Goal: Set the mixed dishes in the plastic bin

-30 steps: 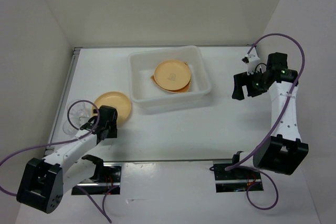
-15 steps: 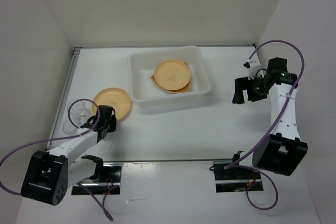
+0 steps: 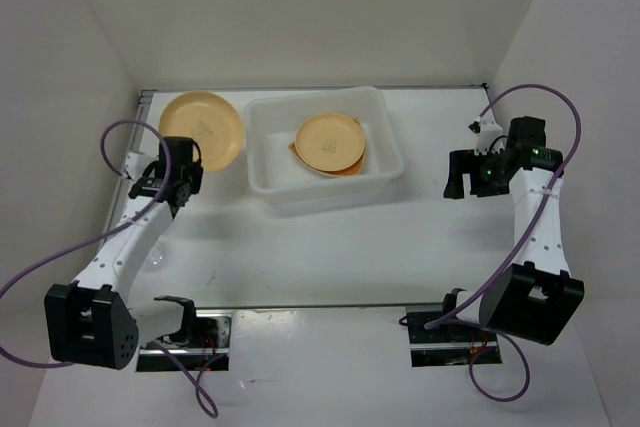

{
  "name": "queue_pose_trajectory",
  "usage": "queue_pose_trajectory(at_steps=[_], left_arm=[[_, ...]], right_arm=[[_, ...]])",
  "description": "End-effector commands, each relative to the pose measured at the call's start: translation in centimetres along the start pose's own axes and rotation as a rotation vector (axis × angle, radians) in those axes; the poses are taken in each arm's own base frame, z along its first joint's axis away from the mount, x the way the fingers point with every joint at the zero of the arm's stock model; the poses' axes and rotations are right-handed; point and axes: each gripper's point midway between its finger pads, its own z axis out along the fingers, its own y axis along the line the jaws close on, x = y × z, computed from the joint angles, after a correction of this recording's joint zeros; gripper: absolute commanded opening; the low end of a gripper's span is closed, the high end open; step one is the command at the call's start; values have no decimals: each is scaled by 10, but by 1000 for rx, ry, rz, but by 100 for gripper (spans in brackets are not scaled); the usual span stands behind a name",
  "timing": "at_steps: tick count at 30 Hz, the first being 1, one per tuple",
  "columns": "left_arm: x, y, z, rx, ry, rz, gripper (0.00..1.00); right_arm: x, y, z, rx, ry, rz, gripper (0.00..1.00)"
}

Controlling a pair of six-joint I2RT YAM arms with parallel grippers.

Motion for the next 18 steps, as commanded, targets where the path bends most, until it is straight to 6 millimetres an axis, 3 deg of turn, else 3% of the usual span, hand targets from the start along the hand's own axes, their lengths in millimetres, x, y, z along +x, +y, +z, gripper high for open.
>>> queue_pose_trajectory(at_steps=[1,3,6,7,9,10,12,13,14,15,17,18], left_arm=[[-54,-41,-25,90,-144,27,0],[-71,-51,-34,116,-184,27,0],[-97,-85,-53,217,-230,28,0],[-98,-101,-58,265,-222,68,0],[-80,-140,-61,398,-126,135,0],[-71,-152,-59,440,-81,167,0],[-28,-184,-65,581,104,258,0],[-9,-199,-54,589,162,322,0],[13,-206,-56,623,251,370,0],[46,-207,-42,615,328,424,0],[78,-214,-42,651,411,506,0],[106,-222,-41,677,493,548,0]], right_arm=[[-12,-8,0,55,-79,13,90],[-9,-12,6,67,-77,13,90],[-10,-13,9,68,-85,21,90],[-7,-11,11,55,-81,24,90],[-10,-12,11,58,-90,20,90],[-8,-13,15,56,-83,23,90],[-8,-13,15,55,-83,23,90],[-8,-14,17,56,-85,23,90],[-8,-14,17,56,-85,23,90],[-8,-14,17,56,-85,23,90],[-8,-13,15,59,-93,19,90],[-8,-13,15,59,-93,19,90]])
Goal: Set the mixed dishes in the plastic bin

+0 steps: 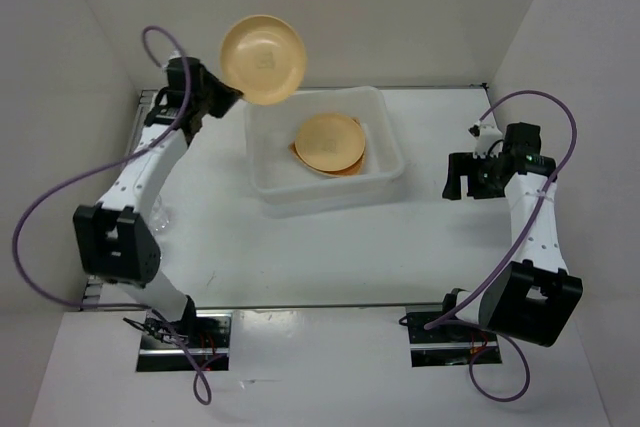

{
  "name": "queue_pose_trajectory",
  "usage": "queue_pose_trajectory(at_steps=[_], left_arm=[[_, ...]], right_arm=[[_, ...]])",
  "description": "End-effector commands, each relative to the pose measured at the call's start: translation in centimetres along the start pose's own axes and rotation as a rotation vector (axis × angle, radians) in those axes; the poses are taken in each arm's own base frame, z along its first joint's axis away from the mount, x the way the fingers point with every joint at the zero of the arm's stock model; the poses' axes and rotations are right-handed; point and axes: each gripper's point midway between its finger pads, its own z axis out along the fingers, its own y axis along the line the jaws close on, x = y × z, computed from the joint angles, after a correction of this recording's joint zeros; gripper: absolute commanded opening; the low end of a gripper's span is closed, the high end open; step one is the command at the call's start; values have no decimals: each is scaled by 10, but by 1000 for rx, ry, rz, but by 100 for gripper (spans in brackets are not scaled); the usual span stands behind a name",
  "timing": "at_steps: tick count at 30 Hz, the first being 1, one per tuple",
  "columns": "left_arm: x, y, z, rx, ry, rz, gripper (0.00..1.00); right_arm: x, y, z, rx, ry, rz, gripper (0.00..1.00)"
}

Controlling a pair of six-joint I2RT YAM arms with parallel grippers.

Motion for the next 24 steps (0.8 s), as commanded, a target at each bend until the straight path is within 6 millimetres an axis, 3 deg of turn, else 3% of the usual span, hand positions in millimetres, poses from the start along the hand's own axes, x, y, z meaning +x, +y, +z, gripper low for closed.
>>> queue_pose_trajectory(at_steps=[1,3,4,5,7,10,16,24], left_arm=[[75,-46,17,195,304,181,0],[102,-62,37,226,407,221,0],[124,-57,38,186,485,243,0],[141,-49,52,160,523,254,0],[158,-56,50,172,553,268,0],[171,-52,62,156,556,279,0],[217,-18,82,60,676,300,0],[231,26,98,-82,679,296,0]], right_arm=[[-12,-3,-4,20,-63,-16,90],[-11,-5,-5,28,-73,-12,90],[-11,-5,-5,28,-73,-12,90],[-11,-5,-5,28,-73,-12,90],[-13,-4,-8,32,-84,-17,90],[-13,-4,-8,32,-84,-17,90],[-14,-2,-10,26,-94,-21,90],[-14,-1,-10,17,-97,-32,90]])
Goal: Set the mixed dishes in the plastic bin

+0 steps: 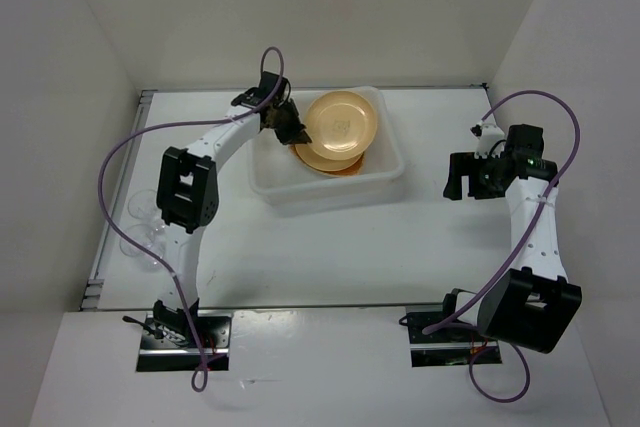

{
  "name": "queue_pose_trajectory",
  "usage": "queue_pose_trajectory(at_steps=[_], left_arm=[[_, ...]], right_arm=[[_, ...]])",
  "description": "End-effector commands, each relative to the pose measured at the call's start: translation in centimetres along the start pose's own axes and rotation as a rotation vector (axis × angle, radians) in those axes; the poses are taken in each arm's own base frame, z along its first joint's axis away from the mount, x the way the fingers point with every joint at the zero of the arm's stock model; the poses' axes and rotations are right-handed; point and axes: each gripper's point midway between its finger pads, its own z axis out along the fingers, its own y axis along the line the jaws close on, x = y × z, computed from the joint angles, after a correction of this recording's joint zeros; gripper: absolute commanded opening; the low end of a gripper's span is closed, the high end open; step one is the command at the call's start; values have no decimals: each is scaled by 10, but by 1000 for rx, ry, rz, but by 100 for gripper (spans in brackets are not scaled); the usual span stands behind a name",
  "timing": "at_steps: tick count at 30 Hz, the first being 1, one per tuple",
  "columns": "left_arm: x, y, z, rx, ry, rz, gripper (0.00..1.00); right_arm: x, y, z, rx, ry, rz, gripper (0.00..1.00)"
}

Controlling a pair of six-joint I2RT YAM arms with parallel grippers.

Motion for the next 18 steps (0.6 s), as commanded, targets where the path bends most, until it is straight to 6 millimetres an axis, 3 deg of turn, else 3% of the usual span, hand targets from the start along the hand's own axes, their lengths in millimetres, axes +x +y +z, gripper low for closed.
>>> queue_pose_trajectory(at_steps=[1,6,14,16,18], left_arm=[[-4,6,5,-16,-6,12,0],[-4,17,17,-59,10,10,0],[-10,27,20,-97,-2,9,7],[-18,29,17,-101,-21,4,20],[-26,25,12,-84,-28,8,62]], right_arm=[[-12,-2,-5,10,-60,-23,90],[-10,1,-5,-13,-60,-36,90],[-7,-2,-4,-13,-46,-21,90],[-7,-3,-5,-16,-50,-24,90],[-7,-3,-5,-16,-50,-24,90]])
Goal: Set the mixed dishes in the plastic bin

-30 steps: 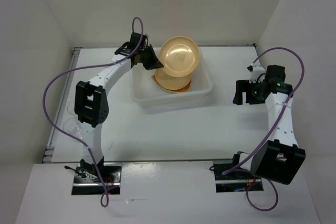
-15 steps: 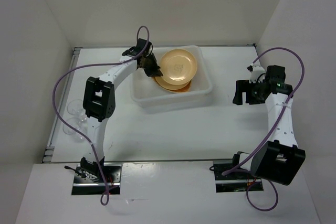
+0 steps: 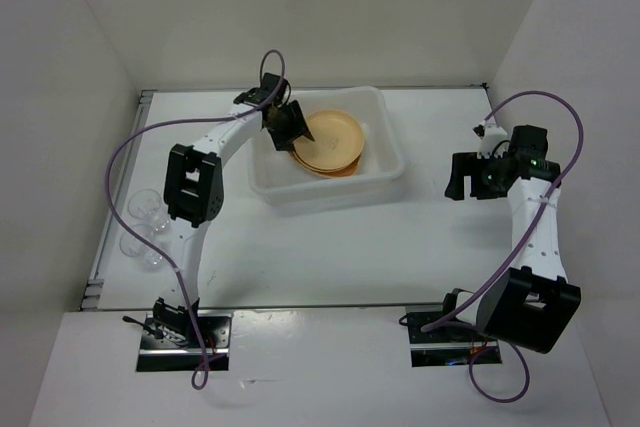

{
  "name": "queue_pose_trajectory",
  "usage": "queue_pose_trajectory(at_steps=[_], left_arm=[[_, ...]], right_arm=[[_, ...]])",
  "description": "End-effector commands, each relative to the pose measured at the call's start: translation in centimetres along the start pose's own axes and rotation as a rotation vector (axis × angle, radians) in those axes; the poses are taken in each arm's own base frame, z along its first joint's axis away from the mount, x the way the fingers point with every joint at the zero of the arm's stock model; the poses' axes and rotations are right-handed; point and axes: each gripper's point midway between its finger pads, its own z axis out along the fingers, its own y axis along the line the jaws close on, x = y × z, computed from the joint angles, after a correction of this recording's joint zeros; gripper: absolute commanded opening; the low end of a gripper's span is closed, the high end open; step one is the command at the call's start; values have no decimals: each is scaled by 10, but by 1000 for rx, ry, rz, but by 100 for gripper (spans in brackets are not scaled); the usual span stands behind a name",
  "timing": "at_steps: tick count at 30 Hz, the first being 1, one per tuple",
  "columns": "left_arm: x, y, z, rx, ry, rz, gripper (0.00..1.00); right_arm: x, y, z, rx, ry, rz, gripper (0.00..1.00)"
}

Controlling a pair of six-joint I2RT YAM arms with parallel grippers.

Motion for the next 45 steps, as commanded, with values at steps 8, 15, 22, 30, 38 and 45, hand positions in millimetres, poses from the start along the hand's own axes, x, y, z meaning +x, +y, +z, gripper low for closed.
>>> queue_pose_trajectory(at_steps=[8,15,22,30,38,45], left_arm=[[-95,-102,-208,-22,-602,301,100],[-81,45,-282,-381,-576,185,100],[-18,196,-256,-620,-342,68,100],[-9,269,-228,-713,-201,11,100],[-2,299,-220,-747,-159,-49,100],[13,325,-215,-778,-142,-83,100]], right_arm=[[-5,-1,1,-15,-24,-12,90],[-6,2,1,-32,-31,-23,90],[-3,0,7,-41,-6,-10,91],[-3,-1,7,-41,-6,-20,91],[-1,-1,12,-46,10,-3,91],[1,-3,14,-41,22,2,91]])
